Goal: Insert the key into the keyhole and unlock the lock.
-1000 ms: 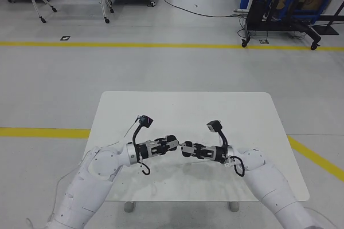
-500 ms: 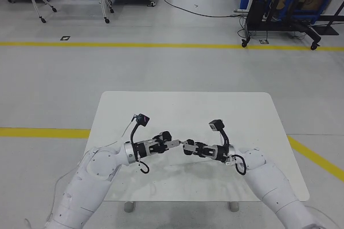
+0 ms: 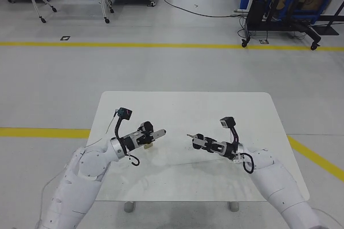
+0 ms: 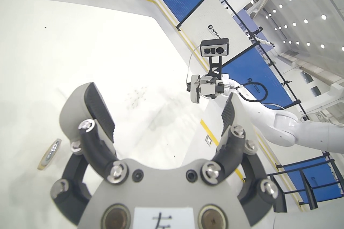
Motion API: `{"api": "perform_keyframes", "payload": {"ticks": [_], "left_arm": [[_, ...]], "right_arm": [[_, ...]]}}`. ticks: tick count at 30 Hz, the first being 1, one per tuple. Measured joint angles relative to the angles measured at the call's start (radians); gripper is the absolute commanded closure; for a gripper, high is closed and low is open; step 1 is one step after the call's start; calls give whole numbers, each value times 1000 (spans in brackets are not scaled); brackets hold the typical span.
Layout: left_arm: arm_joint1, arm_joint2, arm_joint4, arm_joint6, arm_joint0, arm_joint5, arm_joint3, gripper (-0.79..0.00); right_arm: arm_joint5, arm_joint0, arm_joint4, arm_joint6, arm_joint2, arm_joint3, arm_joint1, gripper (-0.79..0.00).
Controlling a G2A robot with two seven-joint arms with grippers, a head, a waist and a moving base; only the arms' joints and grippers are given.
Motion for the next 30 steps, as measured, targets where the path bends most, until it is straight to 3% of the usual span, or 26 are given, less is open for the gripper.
{"api": "perform_keyframes", "payload": {"ticks": [5,9,14,17,21,24,27,28,30], "left_arm": [[2,15,20,-20,-2,13,-3,-785],[7,67,255,-73,-32,47,17,-785],[22,92,563,-88,-74,-98,52,-785],[33,76,645,-48,-73,-196,50,-785],[41,77,778,-25,-75,-227,61,-785],[40,103,837,-17,-88,-223,84,-727],[35,129,862,-11,-107,-214,112,-591],[34,137,864,-7,-112,-212,120,-468],[31,152,869,-5,-124,-209,136,-400]], "right_arm": [[0,0,0,0,0,0,0,0],[0,0,0,0,0,0,0,0],[0,0,0,0,0,0,0,0],[0,0,0,0,0,0,0,0],[0,0,0,0,0,0,0,0],[0,0,0,0,0,0,0,0],[0,0,0,0,0,0,0,0],[0,0,0,0,0,0,0,0],[0,0,0,0,0,0,0,0]]}}
